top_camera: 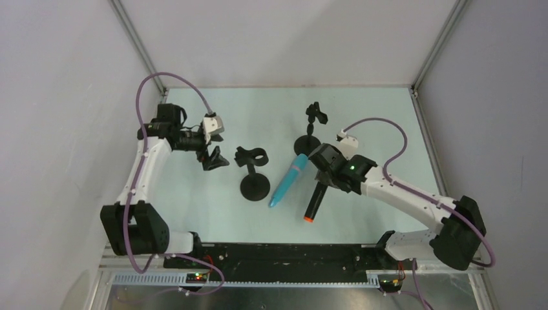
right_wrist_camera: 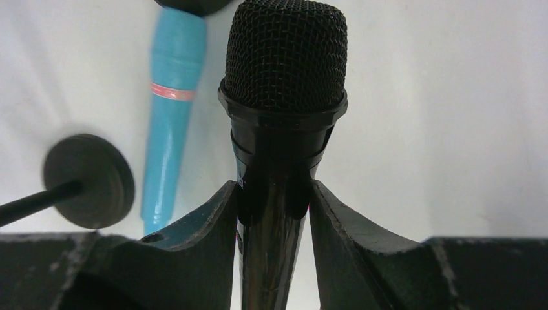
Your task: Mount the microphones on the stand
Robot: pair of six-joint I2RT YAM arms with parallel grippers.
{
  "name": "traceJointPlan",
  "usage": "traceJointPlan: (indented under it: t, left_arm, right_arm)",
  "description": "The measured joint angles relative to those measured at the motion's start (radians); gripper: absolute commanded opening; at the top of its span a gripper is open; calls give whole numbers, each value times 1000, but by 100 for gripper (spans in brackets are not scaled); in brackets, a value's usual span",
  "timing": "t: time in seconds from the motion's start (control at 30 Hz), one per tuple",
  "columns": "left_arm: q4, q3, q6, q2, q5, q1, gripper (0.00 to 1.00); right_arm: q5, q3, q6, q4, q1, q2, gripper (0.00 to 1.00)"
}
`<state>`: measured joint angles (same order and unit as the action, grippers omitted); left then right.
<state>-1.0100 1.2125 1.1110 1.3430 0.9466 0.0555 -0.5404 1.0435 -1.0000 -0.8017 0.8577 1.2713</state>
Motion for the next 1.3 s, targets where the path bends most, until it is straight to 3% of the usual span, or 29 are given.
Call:
traceJointPlan:
  t: [0.43,0.47,0.63,0.77,1.07,1.3]
  left_arm:
    - [3,52,-3,50,34,-87,100]
    - [3,51,-3,47,34,-98,100]
    - [2,37,-3,27,35,-117,100]
    - [3,13,-3,2,37,-137,100]
    - [2,-83,-4,-84,42,-161,100]
    - [2,-126,-11,-166,43,-185,100]
  right_arm:
    - [236,-48,-128,195,-53,292,1]
    - [249,-48,-134,205,-60,315,3]
    - [288,-48,-146,243,-76,375,37]
    - [302,-48,-151,263,-77,381,53]
    - [301,-29,-126,221,-86,329,61]
    - [278,102,-97,120,-62,217,63]
